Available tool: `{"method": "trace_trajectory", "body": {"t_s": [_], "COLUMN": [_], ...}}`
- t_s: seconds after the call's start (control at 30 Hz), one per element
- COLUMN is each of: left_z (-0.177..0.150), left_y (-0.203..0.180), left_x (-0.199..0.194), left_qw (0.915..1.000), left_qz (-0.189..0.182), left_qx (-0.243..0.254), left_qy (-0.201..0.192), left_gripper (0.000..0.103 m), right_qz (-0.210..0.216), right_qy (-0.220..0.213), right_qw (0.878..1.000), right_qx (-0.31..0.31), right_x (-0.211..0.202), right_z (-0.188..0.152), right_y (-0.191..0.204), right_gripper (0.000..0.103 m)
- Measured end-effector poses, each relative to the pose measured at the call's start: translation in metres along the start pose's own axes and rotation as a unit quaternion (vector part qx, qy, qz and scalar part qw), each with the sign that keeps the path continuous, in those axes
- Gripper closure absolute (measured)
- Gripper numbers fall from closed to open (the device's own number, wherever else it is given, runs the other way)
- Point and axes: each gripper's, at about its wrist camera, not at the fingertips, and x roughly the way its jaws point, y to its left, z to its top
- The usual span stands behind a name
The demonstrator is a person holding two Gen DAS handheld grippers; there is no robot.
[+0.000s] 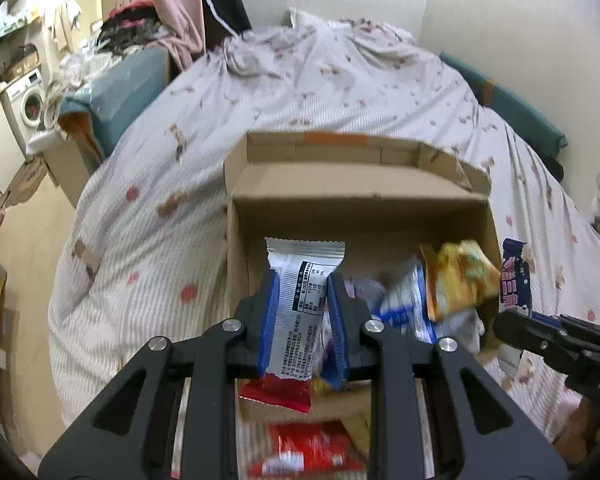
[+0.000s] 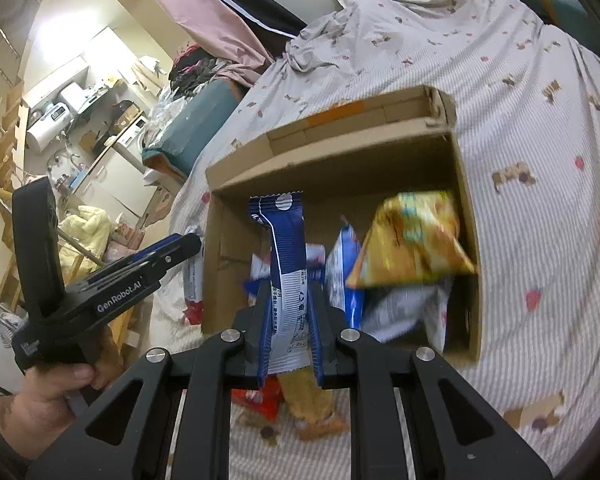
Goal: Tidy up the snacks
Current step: 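Carry both bar packets into the box with both tools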
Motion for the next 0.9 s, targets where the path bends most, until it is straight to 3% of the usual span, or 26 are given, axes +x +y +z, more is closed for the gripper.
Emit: {"method": "trace_trajectory", "body": {"t_s": [0.17,0.4,0.9], "left_z": [-0.001,-0.005,-0.008], "left_y": [0.012,0.018,0.015], "left_x": [0.018,0.035,0.041], "left_qw": [0.9997,0.9989,0.9987], "left_qz": [-0.012,-0.021,-0.024], "left_qx": [-0.017,-0.040,-0.033], "left_qy": [-0.007,0.012,0.031], "left_gripper": [0.082,0.082,0.082], "right_qz": [-0.007,-0.001,0.003], "right_qy": [-0.004,0.007,0.045], "right_qw": [1.000,1.000,0.999], "right_qx": [-0.001,0.014,0.002], "right_x": [0.015,0.045,0.083], "right_z": [0.016,0.035,0.033], "right_y": [-0.010,-0.023,-0.010], "right_gripper": [0.086,0.086,0.086]}}
